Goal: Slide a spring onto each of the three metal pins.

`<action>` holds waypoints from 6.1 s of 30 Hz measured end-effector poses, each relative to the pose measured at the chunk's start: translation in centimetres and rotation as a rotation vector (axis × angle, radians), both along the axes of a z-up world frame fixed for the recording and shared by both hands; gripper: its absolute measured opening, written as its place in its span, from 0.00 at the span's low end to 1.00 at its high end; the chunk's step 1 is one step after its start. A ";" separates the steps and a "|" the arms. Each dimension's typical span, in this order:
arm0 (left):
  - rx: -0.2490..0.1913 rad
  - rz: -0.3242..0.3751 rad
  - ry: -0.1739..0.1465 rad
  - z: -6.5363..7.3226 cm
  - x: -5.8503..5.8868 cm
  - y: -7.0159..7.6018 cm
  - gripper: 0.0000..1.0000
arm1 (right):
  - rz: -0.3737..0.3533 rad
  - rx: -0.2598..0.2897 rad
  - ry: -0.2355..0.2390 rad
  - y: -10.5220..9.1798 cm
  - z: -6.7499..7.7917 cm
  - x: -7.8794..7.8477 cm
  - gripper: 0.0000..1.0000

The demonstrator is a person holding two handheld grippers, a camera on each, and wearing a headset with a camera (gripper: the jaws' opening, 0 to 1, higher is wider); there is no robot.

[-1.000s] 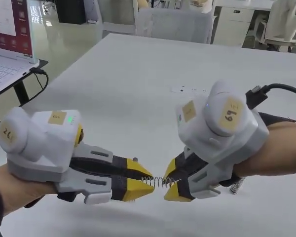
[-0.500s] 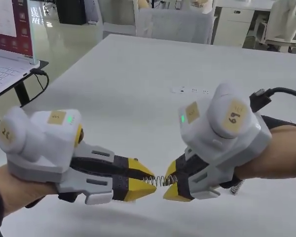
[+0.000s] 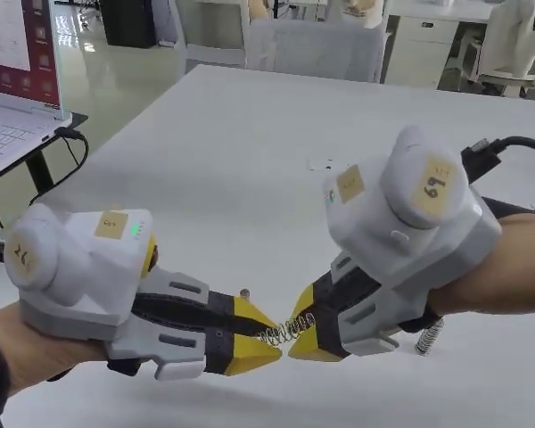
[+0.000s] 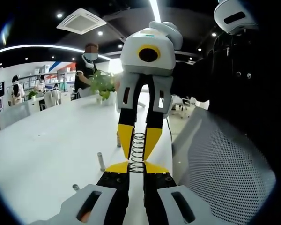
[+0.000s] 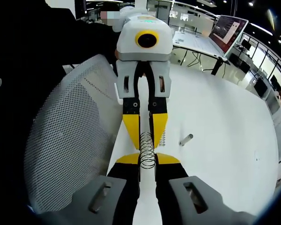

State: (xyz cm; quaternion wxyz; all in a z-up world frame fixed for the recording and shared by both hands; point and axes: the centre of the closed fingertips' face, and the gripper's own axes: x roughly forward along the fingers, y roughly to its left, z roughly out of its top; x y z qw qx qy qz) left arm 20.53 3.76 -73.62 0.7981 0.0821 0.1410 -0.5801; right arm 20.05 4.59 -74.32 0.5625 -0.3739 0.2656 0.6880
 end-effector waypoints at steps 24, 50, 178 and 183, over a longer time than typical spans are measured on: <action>0.014 -0.024 0.005 -0.5 -0.4 -0.3 0.03 | 0.036 -0.016 -0.007 1.1 0.8 -1.0 0.09; 0.027 0.037 0.046 -1.1 0.4 0.6 0.22 | 0.015 -0.034 -0.021 0.4 0.6 -0.2 0.09; -0.068 0.416 0.113 -4.4 1.8 7.4 0.98 | -0.112 -0.343 -0.040 -4.1 -6.2 10.2 0.09; -0.068 0.416 0.113 -4.4 1.9 7.5 0.98 | -0.098 -0.370 -0.053 -4.0 -6.9 10.2 0.09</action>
